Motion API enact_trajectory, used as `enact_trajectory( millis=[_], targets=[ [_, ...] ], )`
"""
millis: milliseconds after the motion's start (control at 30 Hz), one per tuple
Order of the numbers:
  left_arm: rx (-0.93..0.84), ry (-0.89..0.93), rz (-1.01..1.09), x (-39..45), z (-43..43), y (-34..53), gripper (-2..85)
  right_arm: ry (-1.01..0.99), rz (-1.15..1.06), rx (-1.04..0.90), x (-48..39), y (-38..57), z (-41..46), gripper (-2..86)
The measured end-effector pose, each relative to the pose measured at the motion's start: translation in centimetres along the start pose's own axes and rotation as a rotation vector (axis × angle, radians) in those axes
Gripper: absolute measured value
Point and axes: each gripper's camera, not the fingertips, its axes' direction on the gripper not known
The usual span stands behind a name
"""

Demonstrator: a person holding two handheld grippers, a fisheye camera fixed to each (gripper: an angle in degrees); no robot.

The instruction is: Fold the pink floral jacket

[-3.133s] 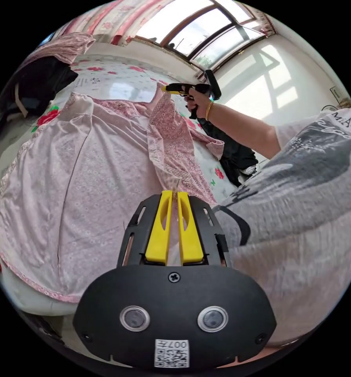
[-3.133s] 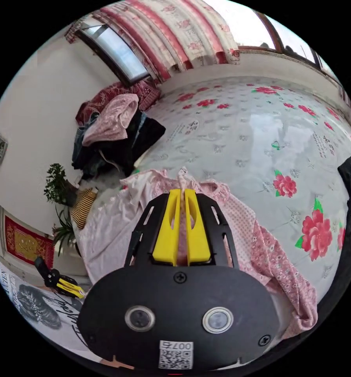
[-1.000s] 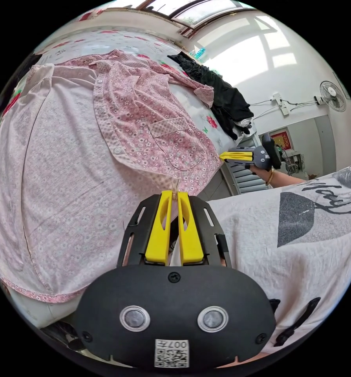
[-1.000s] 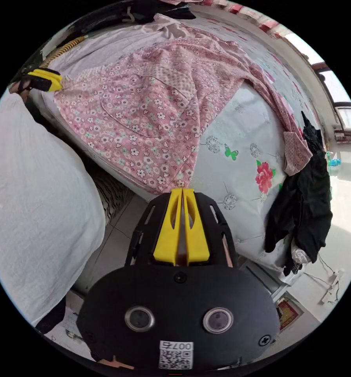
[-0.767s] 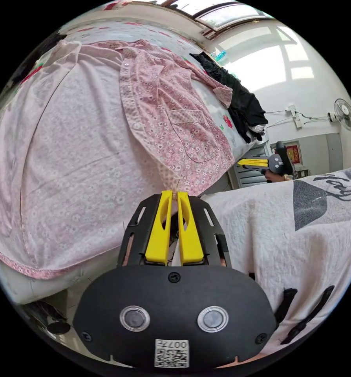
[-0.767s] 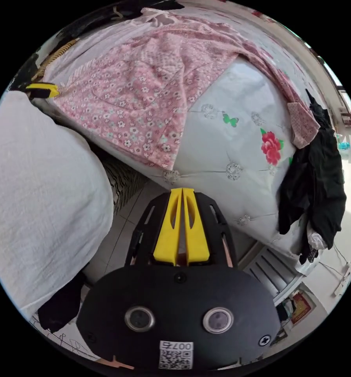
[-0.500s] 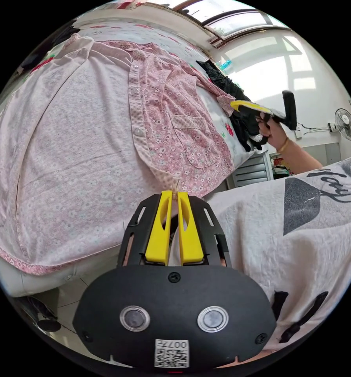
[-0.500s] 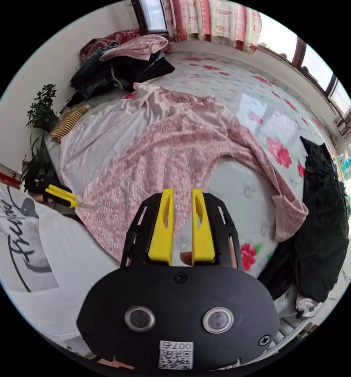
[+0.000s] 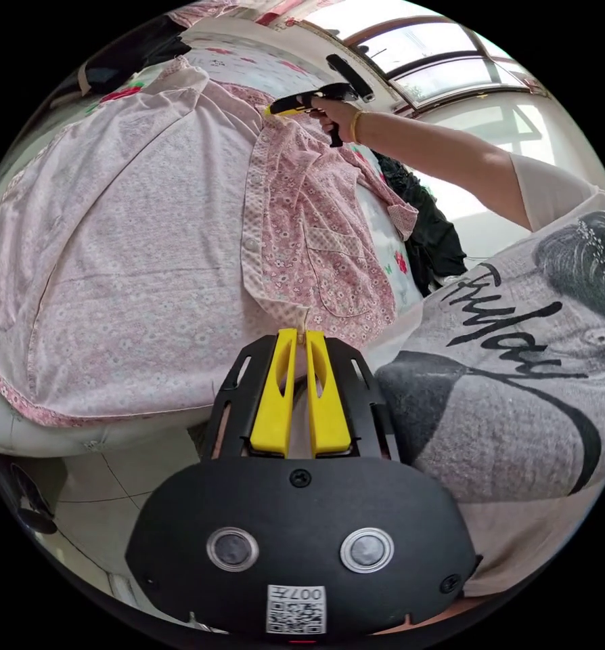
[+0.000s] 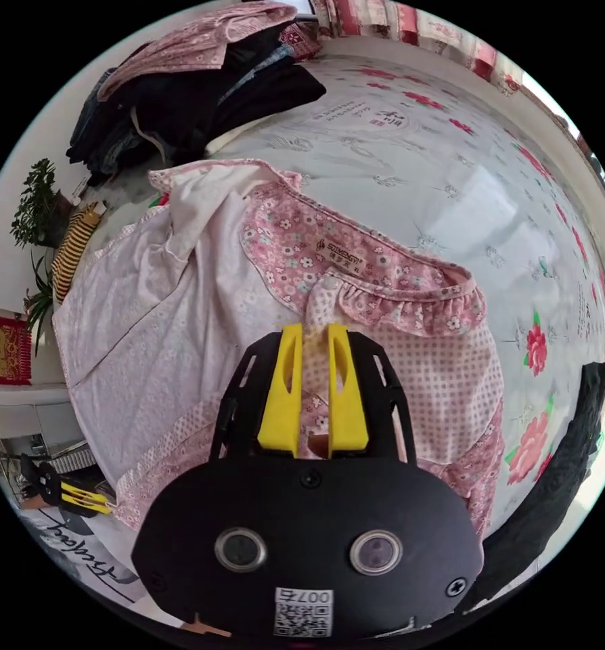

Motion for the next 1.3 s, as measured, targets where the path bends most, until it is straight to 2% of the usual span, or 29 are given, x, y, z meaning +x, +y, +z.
enact_trajectory(
  millis=[67, 233, 300, 367, 433, 500, 667, 800, 1033, 1200, 1300],
  targets=[
    [0.003, -0.013, 0.009, 0.3, -0.4, -0.1, -0.3, 0.004, 0.0, 0.091, 0.2, 0.9, -1.3, 0.4],
    [0.063, -0.05, 0.038, 1.2, -2.4, 0.9, -0.4, -0.145, 0.087, 0.402, 2.5, 4.0, -7.9, 0.0],
    [0.067, -0.065, 0.014, 0.4, -2.3, 1.5, -0.4, -0.185, 0.113, 0.416, 2.9, 4.0, -8.1, 0.1],
    [0.056, -0.089, -0.052, -1.4, -1.6, 1.9, -0.4, -0.205, 0.115, 0.373, 2.8, 3.2, -7.1, 0.3],
    [0.017, -0.105, -0.143, -4.1, -0.3, 1.8, -0.3, -0.219, 0.129, 0.246, 2.6, 1.5, -4.1, 0.9],
    [-0.012, -0.091, -0.136, -5.0, 0.4, 1.3, -0.2, -0.215, 0.147, 0.176, 2.7, 1.0, -2.6, 1.4],
    [-0.019, -0.075, -0.11, -5.3, 0.1, 1.1, 0.0, -0.262, 0.163, 0.31, 3.8, 4.7, -6.5, 1.9],
    [-0.032, -0.033, -0.098, -6.1, -0.4, 1.0, 0.2, -0.229, 0.182, 0.316, 5.2, 13.9, -9.5, 2.2],
    [-0.126, -0.023, 0.045, -6.1, -0.6, -0.6, 0.3, -0.189, 0.379, 0.044, 4.8, 35.3, -8.4, 2.4],
    [-0.174, -0.031, 0.107, -5.7, -0.7, -1.2, 0.2, -0.346, 0.517, 0.025, 2.0, 43.1, -7.7, 2.4],
    [-0.202, -0.038, 0.15, -5.0, -0.8, -1.5, 0.2, -0.296, 0.51, 0.056, -0.1, 43.6, -8.0, 2.0]
  ],
)
